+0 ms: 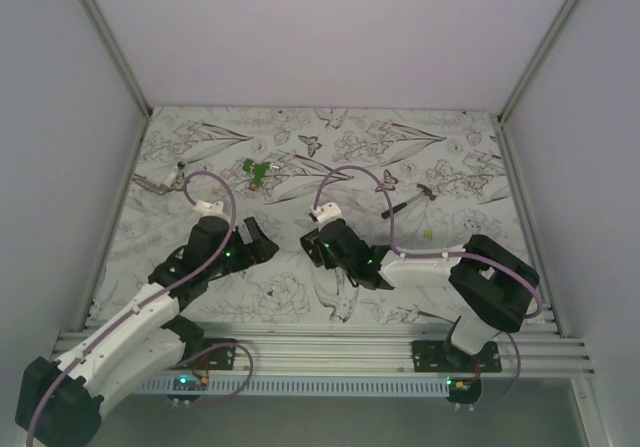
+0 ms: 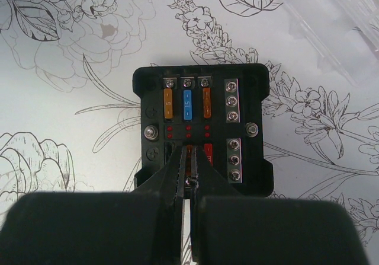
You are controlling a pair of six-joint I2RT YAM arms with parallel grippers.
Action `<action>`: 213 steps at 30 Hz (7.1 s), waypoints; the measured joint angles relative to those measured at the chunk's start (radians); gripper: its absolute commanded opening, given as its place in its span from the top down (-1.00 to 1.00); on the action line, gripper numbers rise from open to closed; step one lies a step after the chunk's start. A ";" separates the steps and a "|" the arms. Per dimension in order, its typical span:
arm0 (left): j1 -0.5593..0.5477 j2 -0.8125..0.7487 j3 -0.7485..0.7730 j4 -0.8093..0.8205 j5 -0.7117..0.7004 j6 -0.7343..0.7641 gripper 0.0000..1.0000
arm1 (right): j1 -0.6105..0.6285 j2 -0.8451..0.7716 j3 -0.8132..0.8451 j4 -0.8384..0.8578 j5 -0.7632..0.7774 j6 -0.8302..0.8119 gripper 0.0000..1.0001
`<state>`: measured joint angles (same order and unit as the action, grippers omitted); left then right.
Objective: Snap on the fuse box
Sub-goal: Install the fuse at the fuse box base.
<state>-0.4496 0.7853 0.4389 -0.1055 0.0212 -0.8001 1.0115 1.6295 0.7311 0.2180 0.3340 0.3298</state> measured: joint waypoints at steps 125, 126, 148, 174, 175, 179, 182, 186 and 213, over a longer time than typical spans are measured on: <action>0.000 0.113 0.042 -0.008 0.033 0.147 -0.99 | -0.040 -0.035 0.196 -0.553 -0.088 -0.080 0.77; 0.000 0.113 0.042 -0.008 0.033 0.147 -0.99 | -0.040 -0.031 0.200 -0.557 -0.090 -0.082 0.79; 0.000 0.114 0.042 -0.008 0.034 0.147 -0.99 | -0.155 -0.027 0.193 -0.518 -0.269 -0.108 1.00; 0.000 0.113 0.042 -0.008 0.032 0.147 -0.99 | -0.124 -0.054 0.118 -0.374 -0.313 -0.056 0.88; 0.000 0.113 0.042 -0.008 0.032 0.147 -0.99 | -0.117 -0.054 0.118 -0.374 -0.301 -0.054 0.83; 0.000 0.113 0.042 -0.008 0.032 0.147 -0.99 | -0.104 -0.058 0.118 -0.378 -0.266 -0.041 0.72; 0.000 0.113 0.042 -0.008 0.032 0.147 -0.99 | -0.096 -0.071 0.112 -0.395 -0.249 -0.037 0.69; 0.000 0.113 0.042 -0.008 0.032 0.147 -0.99 | -0.086 -0.080 0.112 -0.427 -0.231 -0.038 0.65; 0.000 0.113 0.042 -0.008 0.033 0.148 -0.99 | -0.066 -0.063 0.175 -0.484 -0.148 -0.085 0.53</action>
<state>-0.4492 0.8986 0.4805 -0.1135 0.0540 -0.6525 0.9459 1.5669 0.9058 -0.2661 0.1860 0.2451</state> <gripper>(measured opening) 0.994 0.261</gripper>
